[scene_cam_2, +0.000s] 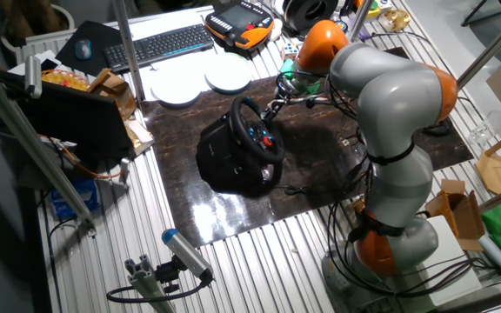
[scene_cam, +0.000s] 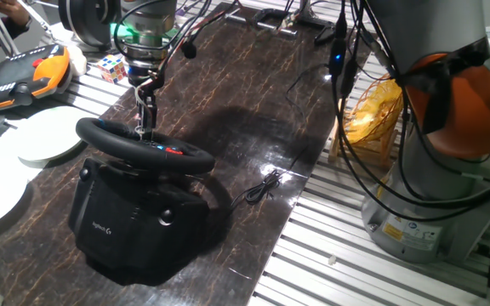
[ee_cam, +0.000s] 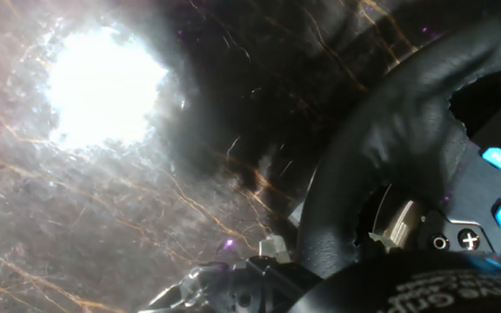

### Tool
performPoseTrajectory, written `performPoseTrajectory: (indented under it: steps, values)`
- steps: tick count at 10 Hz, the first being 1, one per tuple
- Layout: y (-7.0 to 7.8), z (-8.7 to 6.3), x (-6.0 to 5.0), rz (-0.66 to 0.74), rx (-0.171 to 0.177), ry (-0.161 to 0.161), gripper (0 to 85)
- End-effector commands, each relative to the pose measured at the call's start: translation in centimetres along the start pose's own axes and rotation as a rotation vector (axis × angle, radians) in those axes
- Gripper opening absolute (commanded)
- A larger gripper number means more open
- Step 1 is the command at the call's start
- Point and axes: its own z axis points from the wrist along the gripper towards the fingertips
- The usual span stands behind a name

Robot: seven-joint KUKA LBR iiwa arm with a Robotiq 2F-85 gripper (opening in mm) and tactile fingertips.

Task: Rotate the steering wheel 90 degrees counterclockwise

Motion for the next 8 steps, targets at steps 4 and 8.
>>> performPoseTrajectory:
  steps: [4, 8]
  values:
    - [0.03, 0.34, 0.02, -0.001, 0.026, 0.005, 48.0]
    - [0.02, 0.37, 0.03, -0.027, 0.025, 0.008, 35.0]
